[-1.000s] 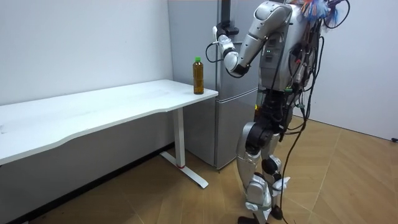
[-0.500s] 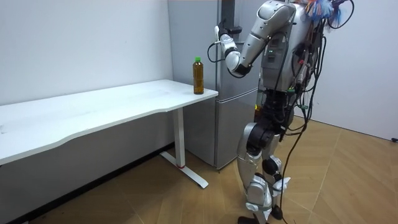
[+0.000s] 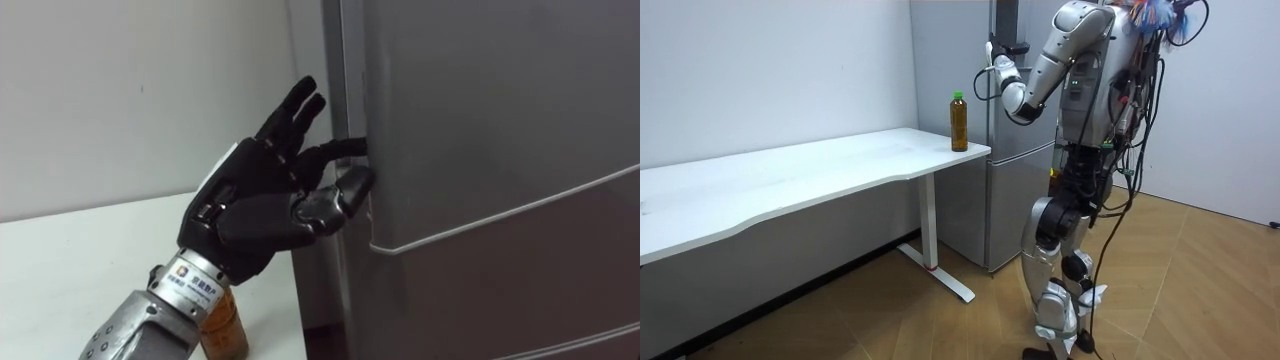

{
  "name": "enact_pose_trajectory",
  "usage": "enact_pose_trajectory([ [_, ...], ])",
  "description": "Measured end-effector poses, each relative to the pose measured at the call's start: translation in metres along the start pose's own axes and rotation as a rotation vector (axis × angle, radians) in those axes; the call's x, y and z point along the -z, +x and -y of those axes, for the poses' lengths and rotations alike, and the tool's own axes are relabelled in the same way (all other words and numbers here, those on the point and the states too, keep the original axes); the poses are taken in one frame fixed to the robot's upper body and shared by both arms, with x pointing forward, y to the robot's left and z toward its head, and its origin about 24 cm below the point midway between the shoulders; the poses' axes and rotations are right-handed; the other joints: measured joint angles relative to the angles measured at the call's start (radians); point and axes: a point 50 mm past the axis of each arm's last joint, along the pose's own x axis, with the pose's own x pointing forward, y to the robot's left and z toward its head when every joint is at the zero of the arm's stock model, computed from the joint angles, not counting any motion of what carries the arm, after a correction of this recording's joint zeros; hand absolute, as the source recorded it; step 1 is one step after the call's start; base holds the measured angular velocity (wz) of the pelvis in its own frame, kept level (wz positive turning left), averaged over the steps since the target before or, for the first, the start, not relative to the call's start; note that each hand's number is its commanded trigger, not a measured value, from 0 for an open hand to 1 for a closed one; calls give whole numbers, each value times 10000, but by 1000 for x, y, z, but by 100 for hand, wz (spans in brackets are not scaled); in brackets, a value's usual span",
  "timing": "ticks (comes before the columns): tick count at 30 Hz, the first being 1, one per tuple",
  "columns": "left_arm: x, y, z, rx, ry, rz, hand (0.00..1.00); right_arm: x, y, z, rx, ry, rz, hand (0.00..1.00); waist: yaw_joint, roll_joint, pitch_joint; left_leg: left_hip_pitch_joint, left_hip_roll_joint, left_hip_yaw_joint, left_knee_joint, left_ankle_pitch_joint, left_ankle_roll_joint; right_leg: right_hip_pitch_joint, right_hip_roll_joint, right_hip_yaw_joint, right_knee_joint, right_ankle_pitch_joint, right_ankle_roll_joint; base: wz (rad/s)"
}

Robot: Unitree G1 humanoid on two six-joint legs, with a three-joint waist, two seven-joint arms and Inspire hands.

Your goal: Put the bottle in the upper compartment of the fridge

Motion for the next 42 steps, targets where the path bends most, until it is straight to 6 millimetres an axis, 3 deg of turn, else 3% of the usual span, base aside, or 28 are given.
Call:
enact_pose_trajectory([
  [9, 7, 7, 19, 966, -284, -219, 0, 1, 0, 1, -124, -199, -52, 0, -50, -1, 2, 18, 1, 127, -23, 10, 18, 3, 22, 248, -2, 28, 10, -4],
  [17, 14, 19, 49, 2749, -174, -686, 0, -3, 0, 2, -166, -150, 31, 0, -500, 139, 1, 32, 12, 170, -32, 11, 21, -65, 59, 320, -12, 53, 5, -1],
  [23, 29, 19, 47, 3117, -378, -1340, 0, -3, 0, 7, -82, -65, 51, 0, -769, 364, 30, -1, 70, 395, -43, 10, 14, -145, 70, 467, 10, 86, -33, -10],
  [42, 33, 21, 48, 3150, -473, -1500, 0, 0, 0, 7, -78, -177, -236, 0, -877, 292, 62, 3, 62, 737, -133, 11, 12, -462, 39, 505, 4, 54, -24, -5],
])
